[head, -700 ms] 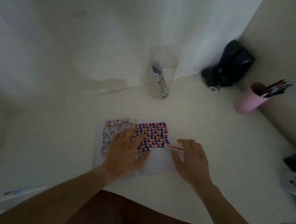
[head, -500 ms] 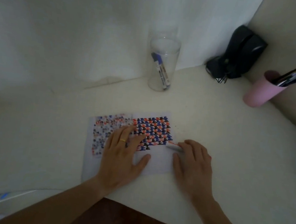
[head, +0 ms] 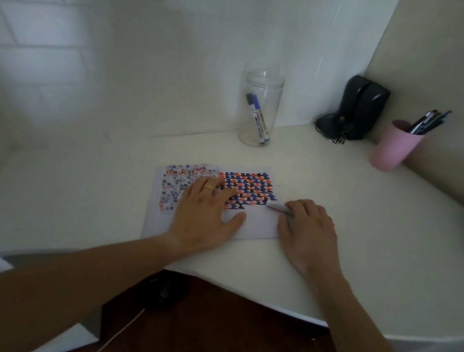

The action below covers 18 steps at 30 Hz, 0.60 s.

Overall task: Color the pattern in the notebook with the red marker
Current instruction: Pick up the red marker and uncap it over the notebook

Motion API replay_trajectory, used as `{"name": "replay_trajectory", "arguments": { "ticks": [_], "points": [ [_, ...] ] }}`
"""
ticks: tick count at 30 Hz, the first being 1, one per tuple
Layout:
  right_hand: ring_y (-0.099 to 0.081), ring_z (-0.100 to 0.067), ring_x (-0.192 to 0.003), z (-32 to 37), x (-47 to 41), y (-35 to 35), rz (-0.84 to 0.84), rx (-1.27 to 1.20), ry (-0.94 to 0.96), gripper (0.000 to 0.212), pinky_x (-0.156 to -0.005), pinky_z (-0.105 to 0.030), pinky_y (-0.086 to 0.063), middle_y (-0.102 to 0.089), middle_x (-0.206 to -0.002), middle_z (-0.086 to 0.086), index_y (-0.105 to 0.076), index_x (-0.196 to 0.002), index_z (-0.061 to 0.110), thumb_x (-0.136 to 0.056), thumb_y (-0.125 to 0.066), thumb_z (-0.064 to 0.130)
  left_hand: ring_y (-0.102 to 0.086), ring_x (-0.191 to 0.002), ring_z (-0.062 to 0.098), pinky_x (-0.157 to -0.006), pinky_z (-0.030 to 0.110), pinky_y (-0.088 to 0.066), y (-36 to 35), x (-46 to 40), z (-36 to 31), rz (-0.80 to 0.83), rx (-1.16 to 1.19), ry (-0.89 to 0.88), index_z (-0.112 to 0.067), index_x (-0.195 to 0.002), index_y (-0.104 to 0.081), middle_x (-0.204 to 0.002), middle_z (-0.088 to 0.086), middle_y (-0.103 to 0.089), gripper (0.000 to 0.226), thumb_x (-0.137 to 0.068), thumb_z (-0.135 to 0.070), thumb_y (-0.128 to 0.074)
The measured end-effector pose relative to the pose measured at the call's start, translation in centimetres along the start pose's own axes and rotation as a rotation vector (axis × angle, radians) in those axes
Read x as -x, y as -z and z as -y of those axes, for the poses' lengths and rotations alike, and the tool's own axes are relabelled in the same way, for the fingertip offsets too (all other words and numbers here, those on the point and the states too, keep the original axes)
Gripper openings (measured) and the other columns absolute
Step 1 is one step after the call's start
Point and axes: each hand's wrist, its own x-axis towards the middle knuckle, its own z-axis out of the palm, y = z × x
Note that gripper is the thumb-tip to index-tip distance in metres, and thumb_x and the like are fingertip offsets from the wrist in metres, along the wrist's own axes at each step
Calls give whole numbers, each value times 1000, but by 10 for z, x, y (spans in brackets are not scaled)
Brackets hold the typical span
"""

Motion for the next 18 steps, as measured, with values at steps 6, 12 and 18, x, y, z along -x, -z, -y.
{"name": "replay_trajectory", "arguments": {
  "ticks": [6, 12, 18],
  "points": [
    [-64, -38, -101, 2, 4, 1, -8, -12, -32, 35, -87, -45, -51, -71, -112, -14, -68, -117, 9, -91, -54, 27, -34, -141, 26, -116, 45, -28, 3, 5, -1, 27, -13, -31, -30, -135, -55, -147, 3, -51, 59, -89, -65, -40],
    [-65, -36, -100, 9, 7, 7, -15, 13, -80, 30, -84, -43, -52, -70, -112, -13, -69, -114, 8, -94, -51, 21, -40, -137, 29, -114, 47, -33, 14, 15, -10, 23, -47, -13, -24, -132, -58, -143, 6, -56, 60, -90, -60, -35],
    [-64, -36, -99, 9, 4, 9, -31, 8, -62, 27, -80, -41, -50, -69, -109, -13, -71, -111, 10, -96, -50, 19, -44, -133, 29, -113, 48, -35, 15, 13, -5, 22, -47, -59, -23, -130, -61, -139, 6, -59, 62, -86, -56, -31]
  ]
}}
